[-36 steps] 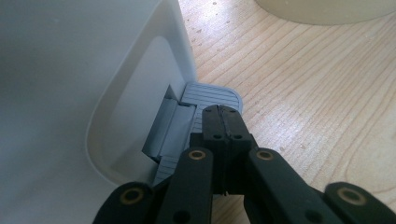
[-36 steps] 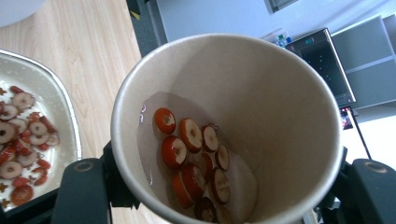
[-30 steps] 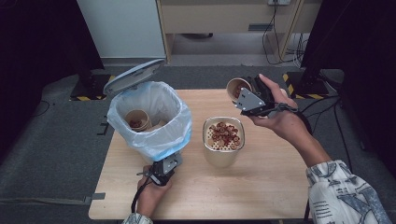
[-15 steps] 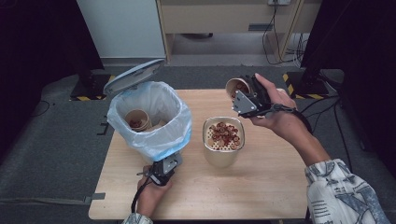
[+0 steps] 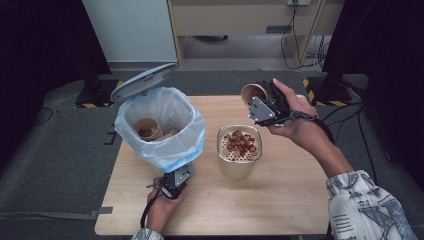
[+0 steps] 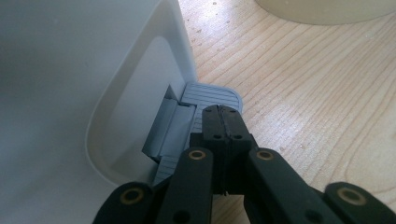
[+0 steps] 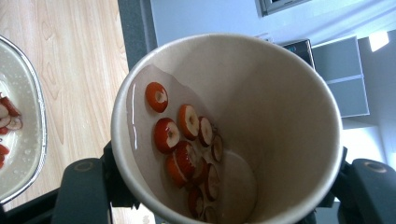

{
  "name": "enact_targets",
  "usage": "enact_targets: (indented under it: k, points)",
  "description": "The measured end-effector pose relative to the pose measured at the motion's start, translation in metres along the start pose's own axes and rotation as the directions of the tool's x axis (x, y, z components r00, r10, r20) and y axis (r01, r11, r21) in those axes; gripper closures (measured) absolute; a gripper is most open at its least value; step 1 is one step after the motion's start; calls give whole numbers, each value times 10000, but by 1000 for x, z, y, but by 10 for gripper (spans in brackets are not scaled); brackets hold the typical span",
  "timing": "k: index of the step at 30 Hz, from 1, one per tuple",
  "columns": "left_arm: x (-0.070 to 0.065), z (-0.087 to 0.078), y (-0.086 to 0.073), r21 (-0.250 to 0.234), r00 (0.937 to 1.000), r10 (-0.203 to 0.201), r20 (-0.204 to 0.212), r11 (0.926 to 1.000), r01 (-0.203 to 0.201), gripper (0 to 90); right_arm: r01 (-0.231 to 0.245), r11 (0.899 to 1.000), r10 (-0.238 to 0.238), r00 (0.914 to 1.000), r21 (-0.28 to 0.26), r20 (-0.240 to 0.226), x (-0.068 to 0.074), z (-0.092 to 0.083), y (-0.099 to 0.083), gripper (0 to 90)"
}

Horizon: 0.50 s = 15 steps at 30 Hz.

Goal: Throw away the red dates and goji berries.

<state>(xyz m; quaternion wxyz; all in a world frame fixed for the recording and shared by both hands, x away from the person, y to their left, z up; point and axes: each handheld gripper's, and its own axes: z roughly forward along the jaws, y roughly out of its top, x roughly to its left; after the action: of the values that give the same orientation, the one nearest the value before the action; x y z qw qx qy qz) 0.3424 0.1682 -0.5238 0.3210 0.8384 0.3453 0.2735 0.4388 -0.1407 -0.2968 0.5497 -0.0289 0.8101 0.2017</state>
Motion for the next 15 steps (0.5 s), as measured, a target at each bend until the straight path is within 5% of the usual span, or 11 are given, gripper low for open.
enact_targets:
  k: [5,15]
  points:
    - [0,0,0,3,10000,1,0,10000,-1,892,175,9998,-175,9998,26,111,-2,-1,2,313]
    - [0,0,0,7,10000,8,-1,10000,-8,892,1495,9877,-1519,9869,453,539,1,-2,6,314]
